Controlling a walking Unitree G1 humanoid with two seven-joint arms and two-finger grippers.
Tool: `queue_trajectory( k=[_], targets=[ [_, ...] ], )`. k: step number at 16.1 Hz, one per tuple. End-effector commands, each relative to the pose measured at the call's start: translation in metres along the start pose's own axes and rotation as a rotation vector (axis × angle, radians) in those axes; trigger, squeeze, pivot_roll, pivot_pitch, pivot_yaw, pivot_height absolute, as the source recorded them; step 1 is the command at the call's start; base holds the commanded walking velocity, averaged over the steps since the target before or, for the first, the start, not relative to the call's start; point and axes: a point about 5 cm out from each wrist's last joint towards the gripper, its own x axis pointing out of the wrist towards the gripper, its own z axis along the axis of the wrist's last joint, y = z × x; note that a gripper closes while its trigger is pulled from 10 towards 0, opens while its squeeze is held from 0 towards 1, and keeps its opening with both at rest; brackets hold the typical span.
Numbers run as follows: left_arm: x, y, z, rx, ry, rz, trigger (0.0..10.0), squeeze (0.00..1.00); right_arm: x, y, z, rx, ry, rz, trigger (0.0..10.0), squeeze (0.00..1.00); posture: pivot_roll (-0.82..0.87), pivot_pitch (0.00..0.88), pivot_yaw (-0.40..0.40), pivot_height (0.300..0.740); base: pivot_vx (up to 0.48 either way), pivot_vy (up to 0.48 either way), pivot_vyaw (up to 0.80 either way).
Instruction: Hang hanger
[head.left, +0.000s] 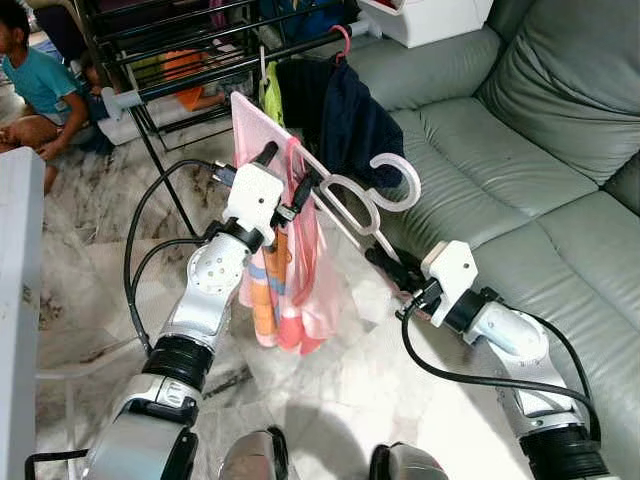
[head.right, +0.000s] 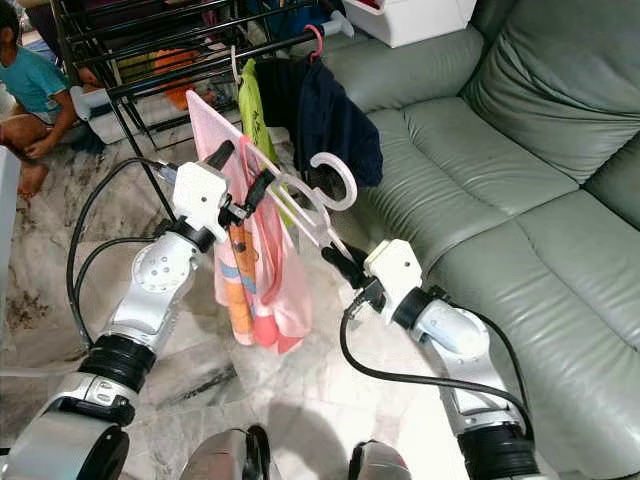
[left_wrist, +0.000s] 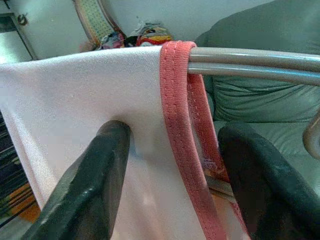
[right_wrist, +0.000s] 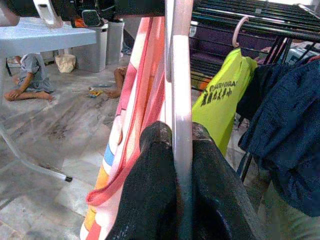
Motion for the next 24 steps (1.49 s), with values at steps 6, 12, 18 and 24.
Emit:
queue_trajectory(
  k=[6,12,18,24],
  targets=[
    [-0.003,0.007,0.002,0.111,0.01,-0.121,3.8,0.0,-0.001,-0.004,0.003,-0.013,-0.013,0.006,10.0,0.0,-0.07,0.097,0.054,0.74,0.0,0.0,0.0],
    [-0.002,0.011,0.005,0.214,0.01,-0.202,10.0,0.0,-0.003,-0.003,0.002,-0.027,-0.002,0.014,10.0,0.0,-0.08,0.097,0.054,0.74,0.0,0.0,0.0],
    [-0.007,0.014,0.002,0.215,0.026,-0.261,10.0,1.0,-0.003,-0.004,0.001,-0.031,0.0,0.014,10.0,0.0,-0.07,0.097,0.055,0.74,0.0,0.0,0.0],
    [-0.015,0.015,-0.001,0.269,0.05,-0.371,10.0,0.28,-0.003,-0.007,0.001,-0.037,0.003,0.012,10.0,0.0,-0.07,0.093,0.056,0.74,0.0,0.0,0.0]
  ],
)
